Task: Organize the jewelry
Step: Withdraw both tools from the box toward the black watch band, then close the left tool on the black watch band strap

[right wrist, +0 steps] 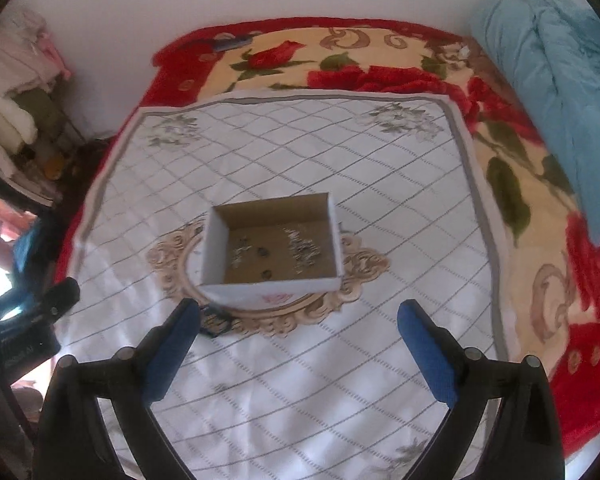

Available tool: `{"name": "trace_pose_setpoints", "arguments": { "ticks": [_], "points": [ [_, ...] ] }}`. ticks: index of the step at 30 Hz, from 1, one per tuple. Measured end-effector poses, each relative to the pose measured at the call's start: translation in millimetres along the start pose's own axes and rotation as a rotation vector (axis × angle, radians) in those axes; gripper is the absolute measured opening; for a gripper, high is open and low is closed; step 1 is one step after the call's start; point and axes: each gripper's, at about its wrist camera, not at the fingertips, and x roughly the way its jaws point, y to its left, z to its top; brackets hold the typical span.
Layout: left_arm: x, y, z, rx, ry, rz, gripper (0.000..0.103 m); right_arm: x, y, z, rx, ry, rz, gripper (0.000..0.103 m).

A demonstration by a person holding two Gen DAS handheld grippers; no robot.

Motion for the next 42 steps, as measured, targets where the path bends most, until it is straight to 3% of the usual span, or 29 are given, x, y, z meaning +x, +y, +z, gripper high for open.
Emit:
{"name": "trace_pose_setpoints", "arguments": {
  "ticks": [6,9,15,16,19,24,31,34,36,37,39,42],
  "points": [
    [17.7,18.8,-27.3,-0.024,0.044,0.049,0.103,23.2,8.0,-30.1,-0.027,0.073,0.029,0.095],
    [43.5,24.4,-42.0,-0.02,0.086,0.075,0.103,50.7,7.4,-45.6,-0.026,0.124,0.035,0.071],
    [93.8,24.7,-60.1,0.008,0.144,0.094,0.103,105.2,-11.7,-64.0,0.052,0.2,0.094,0.057],
    [99.1,24.5,-60.3,0.011,0.148,0.091,0.103,113.7,-15.8,-66.3,0.067,0.209,0.096,0.051],
    [120.8,15.3,-59.0,0.04,0.159,0.062,0.103,132.6,-27.3,-67.3,0.105,0.217,0.099,0.042],
    [162.9,-5.9,-52.7,0.083,0.216,-0.081,0.103,156.1,-51.8,-62.5,0.189,0.218,0.101,0.042],
    [199.9,-26.5,-44.8,0.07,0.289,-0.205,0.102,155.2,-94.4,-57.9,0.304,0.183,0.062,0.044],
    [208.3,-37.3,-44.5,0.102,0.294,-0.23,0.087,153.1,-107.9,-59.7,0.328,0.186,0.044,0.044],
    [214.1,-41.2,-46.1,0.118,0.306,-0.243,0.056,153.4,-111.9,-60.9,0.333,0.192,0.038,0.044],
    [216.6,-42.3,-46.1,0.126,0.311,-0.247,0.048,154.1,-111.9,-61.5,0.329,0.196,0.039,0.044],
    [219.0,-43.4,-47.6,0.145,0.311,-0.241,0.013,154.6,-111.0,-61.9,0.318,0.201,0.04,0.044],
    [215.7,-37.4,-49.6,0.127,0.298,-0.267,0.009,157.3,-100.6,-63.3,0.29,0.218,0.061,0.044]
  ]
}}
